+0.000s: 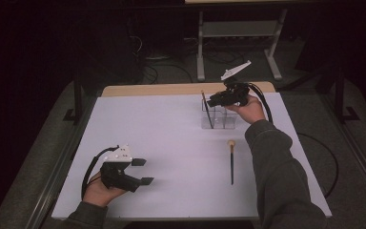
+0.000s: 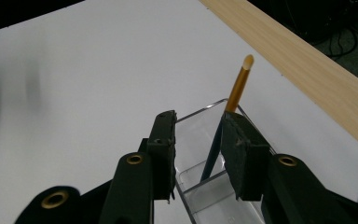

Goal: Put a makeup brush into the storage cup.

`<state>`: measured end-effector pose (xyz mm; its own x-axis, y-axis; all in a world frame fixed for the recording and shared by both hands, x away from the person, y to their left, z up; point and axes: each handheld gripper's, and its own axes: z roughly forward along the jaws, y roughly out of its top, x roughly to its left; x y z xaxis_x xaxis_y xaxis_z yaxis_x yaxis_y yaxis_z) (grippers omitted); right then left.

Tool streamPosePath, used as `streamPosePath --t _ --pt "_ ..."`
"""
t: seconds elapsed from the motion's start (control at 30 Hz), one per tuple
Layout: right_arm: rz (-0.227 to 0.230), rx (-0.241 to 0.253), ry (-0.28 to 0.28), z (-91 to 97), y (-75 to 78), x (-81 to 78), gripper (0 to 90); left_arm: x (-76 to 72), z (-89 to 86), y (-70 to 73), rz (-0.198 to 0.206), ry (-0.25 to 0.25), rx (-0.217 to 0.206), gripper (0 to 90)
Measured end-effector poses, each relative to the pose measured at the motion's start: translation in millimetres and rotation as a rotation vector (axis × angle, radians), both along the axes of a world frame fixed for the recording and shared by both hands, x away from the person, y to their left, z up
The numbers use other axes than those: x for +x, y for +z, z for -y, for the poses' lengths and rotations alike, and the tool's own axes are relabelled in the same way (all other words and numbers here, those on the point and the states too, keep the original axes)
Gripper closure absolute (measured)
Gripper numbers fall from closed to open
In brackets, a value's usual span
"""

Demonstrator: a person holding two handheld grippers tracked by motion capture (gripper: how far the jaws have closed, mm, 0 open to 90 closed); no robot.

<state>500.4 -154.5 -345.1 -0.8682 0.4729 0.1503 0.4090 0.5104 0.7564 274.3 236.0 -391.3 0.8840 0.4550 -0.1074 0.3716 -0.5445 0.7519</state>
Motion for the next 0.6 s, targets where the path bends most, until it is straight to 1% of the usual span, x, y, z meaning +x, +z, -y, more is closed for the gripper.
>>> streamPosePath --t 0.17,0.2,0.33,0.37,0.6 --pt "0.009 0.009 -0.001 5.4 3.0 -5.7 63.3 0.1 0.0 0.6 0.007 0.003 0.003 27.4" --pt "-0.005 0.015 -0.003 6.0 3.8 -7.5 63.0 0.4 -0.1 1.0 0.011 -0.001 0.005 27.3" --pt "0.004 0.020 -0.004 9.0 3.6 -13.1 62.8 1.0 0.5 1.5 0.017 -0.006 0.008 27.2" --pt "-0.002 0.019 -0.002 9.7 3.4 -14.0 62.6 1.6 0.5 1.5 0.021 -0.012 0.014 27.2" --pt "0.002 0.019 -0.002 14.7 2.2 -18.0 61.9 1.5 -0.2 0.6 0.014 -0.004 0.016 27.1"
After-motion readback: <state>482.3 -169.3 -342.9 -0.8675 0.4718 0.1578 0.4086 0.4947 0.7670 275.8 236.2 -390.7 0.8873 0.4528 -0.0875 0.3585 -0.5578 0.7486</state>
